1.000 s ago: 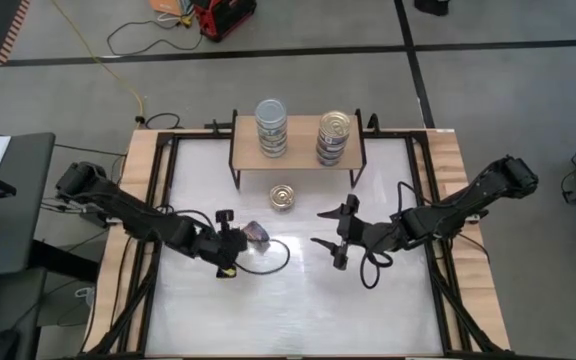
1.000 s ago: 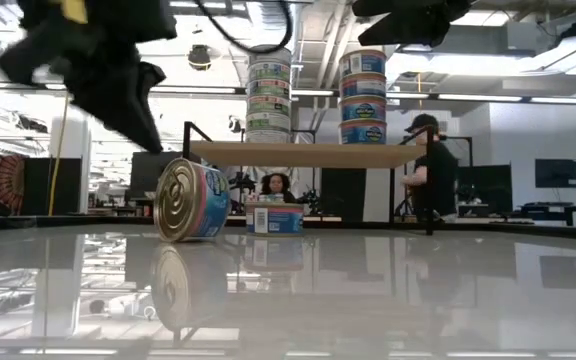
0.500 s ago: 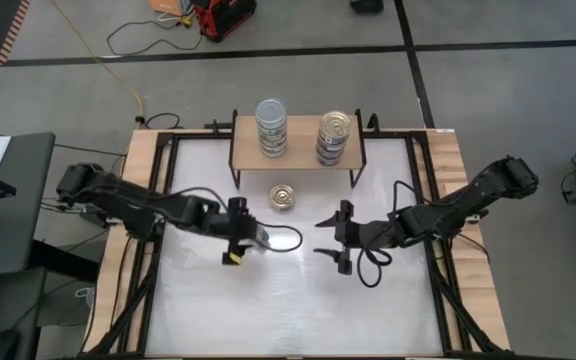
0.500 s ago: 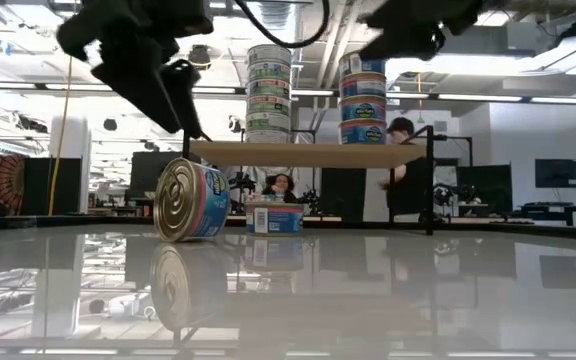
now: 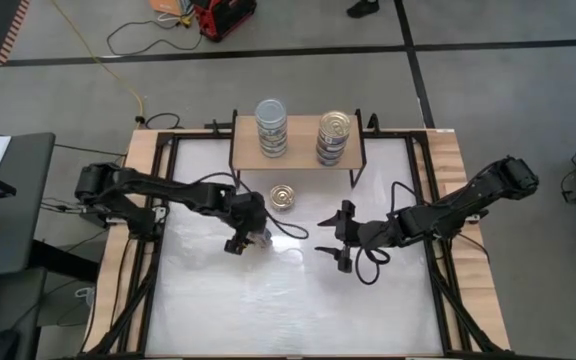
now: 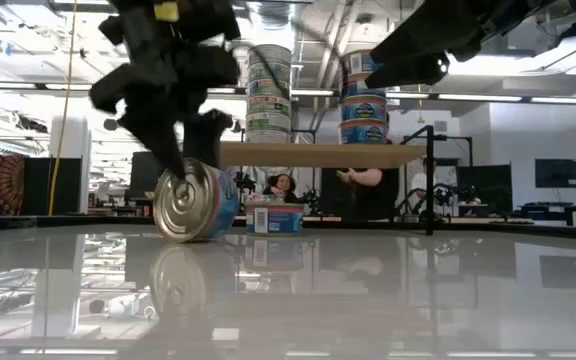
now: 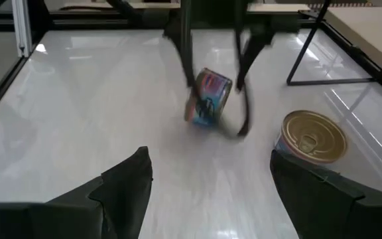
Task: Stack canned seafood by type on shelf
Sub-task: Stack the blue pink tuna can on top of the other blue pink tuna cans on the shelf
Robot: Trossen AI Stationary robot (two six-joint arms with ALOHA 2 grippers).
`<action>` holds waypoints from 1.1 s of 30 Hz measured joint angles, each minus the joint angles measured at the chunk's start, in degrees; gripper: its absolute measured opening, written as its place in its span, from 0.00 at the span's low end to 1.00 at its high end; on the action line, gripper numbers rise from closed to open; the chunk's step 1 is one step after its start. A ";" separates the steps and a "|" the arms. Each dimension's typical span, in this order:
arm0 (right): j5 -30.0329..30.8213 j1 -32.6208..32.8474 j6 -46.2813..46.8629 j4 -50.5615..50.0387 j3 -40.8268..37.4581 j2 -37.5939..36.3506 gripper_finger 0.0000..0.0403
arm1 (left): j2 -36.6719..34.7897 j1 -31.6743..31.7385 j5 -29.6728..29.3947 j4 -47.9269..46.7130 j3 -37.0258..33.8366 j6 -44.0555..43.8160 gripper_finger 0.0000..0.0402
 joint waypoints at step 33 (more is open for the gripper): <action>15.39 13.74 -3.60 -17.05 2.75 -1.31 0.81 | 2.59 -1.18 4.16 25.66 -0.06 -22.41 0.46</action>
